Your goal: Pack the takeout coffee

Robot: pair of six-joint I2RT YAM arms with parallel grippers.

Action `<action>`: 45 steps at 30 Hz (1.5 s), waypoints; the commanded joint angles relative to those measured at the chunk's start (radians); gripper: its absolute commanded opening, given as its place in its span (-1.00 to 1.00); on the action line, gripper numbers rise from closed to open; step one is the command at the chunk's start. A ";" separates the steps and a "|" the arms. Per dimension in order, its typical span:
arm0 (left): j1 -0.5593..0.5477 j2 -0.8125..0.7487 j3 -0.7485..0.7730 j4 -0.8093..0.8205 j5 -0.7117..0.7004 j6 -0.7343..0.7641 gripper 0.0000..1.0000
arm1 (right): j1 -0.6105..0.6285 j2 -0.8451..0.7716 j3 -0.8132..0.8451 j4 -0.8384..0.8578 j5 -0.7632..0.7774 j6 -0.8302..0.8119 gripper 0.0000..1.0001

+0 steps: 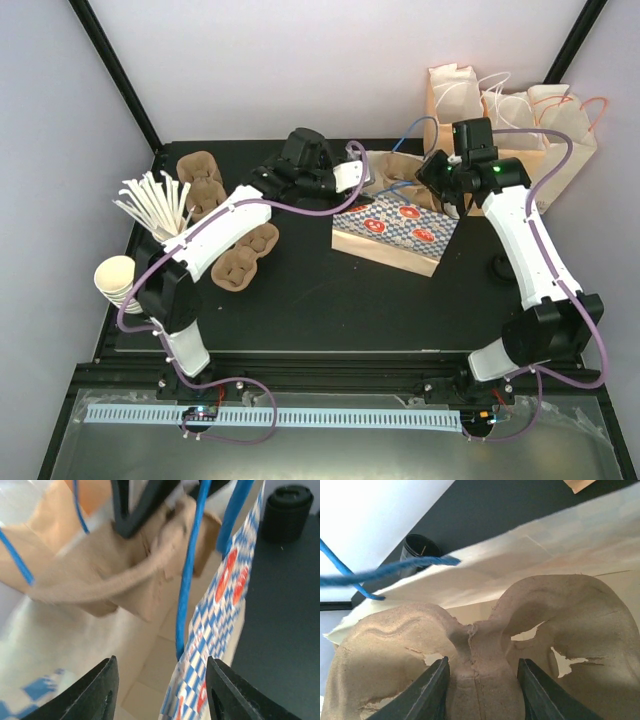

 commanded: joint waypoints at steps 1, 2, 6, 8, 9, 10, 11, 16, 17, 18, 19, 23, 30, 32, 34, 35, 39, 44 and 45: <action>-0.005 0.046 0.068 -0.180 0.014 0.093 -0.02 | 0.011 0.017 0.030 -0.041 0.057 -0.047 -0.19; -0.008 0.050 0.079 -0.206 0.029 0.098 -0.05 | 0.015 0.024 0.036 -0.050 0.059 -0.057 -0.19; -0.039 0.059 0.109 -0.281 0.062 0.088 -0.29 | 0.030 0.057 0.068 -0.093 0.069 -0.110 -0.19; -0.062 0.054 0.103 -0.294 0.065 0.076 -0.44 | 0.037 0.061 0.067 -0.103 0.064 -0.137 -0.19; -0.072 0.051 0.101 -0.307 0.064 0.071 -0.50 | 0.040 0.062 0.064 -0.104 0.058 -0.156 -0.19; -0.082 0.046 0.101 -0.321 0.064 0.063 -0.56 | 0.043 0.061 0.058 -0.107 0.056 -0.173 -0.19; -0.092 0.037 0.097 -0.329 0.065 0.045 -0.60 | 0.047 0.059 0.053 -0.116 0.059 -0.190 -0.19; -0.140 -0.065 0.017 -0.270 0.030 -0.067 -0.81 | 0.053 0.037 0.004 -0.138 0.074 -0.265 -0.19; -0.153 -0.089 -0.004 -0.244 0.026 -0.093 -0.90 | 0.056 0.030 -0.012 -0.136 0.073 -0.276 -0.19; -0.166 -0.115 -0.029 -0.221 0.024 -0.122 -0.95 | 0.061 0.024 -0.027 -0.137 0.075 -0.286 -0.19; -0.181 -0.140 -0.056 -0.191 0.024 -0.154 -0.97 | 0.066 0.019 -0.040 -0.140 0.078 -0.295 -0.19; -0.231 -0.211 -0.160 -0.074 0.027 -0.261 -0.97 | 0.111 0.009 -0.077 -0.144 0.082 -0.337 -0.19; -0.321 -0.232 -0.201 -0.064 -0.029 -0.333 -0.97 | 0.226 -0.002 -0.112 -0.168 0.112 -0.415 -0.17; -0.357 -0.230 -0.202 -0.073 -0.091 -0.321 -0.97 | 0.249 -0.008 -0.128 -0.189 0.124 -0.429 -0.17; -0.384 -0.223 -0.195 -0.079 -0.151 -0.323 -0.97 | 0.270 -0.024 -0.153 -0.200 0.141 -0.434 -0.17; -0.393 -0.219 -0.194 -0.078 -0.181 -0.331 -0.97 | 0.281 -0.036 -0.172 -0.198 0.149 -0.434 -0.17; -0.405 -0.209 -0.178 -0.075 -0.258 -0.388 -0.97 | 0.304 -0.107 -0.281 -0.149 0.184 -0.430 -0.17; -0.412 -0.220 -0.184 -0.052 -0.225 -0.455 -0.74 | 0.306 -0.198 -0.430 -0.029 0.197 -0.465 -0.16; -0.412 -0.225 -0.183 -0.049 -0.220 -0.472 -0.58 | 0.309 -0.208 -0.448 -0.011 0.205 -0.471 -0.16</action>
